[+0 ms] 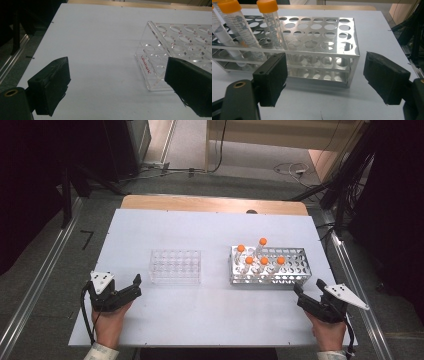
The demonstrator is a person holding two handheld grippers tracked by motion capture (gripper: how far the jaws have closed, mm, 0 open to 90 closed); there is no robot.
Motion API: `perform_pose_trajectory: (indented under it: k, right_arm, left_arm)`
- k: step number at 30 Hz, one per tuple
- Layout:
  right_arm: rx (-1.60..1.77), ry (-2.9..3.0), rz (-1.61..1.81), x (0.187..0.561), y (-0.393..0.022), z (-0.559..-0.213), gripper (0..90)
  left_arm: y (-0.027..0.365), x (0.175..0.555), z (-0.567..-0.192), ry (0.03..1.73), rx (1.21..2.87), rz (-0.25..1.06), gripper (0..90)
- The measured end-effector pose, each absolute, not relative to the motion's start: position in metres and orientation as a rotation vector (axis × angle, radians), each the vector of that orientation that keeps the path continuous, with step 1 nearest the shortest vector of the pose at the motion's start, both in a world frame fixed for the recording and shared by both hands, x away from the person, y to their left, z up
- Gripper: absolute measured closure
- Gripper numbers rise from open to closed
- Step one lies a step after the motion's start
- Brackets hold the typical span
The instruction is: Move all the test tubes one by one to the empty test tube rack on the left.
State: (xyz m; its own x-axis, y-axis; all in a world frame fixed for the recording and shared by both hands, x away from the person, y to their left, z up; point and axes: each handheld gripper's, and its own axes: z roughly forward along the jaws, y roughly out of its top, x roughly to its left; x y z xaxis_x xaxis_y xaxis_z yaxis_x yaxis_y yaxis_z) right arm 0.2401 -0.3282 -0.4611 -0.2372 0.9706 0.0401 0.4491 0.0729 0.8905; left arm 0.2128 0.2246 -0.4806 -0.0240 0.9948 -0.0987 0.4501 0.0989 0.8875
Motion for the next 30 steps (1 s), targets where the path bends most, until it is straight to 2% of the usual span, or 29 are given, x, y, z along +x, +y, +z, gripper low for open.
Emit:
perform_pose_trajectory:
  k: [30]
  right_arm:
    - [1.358, 1.802, 1.138, 0.249, -0.31, -0.457, 21.6]
  left_arm:
    - [0.225, 0.213, -0.481, 1.595, 1.459, 0.879, 6.1]
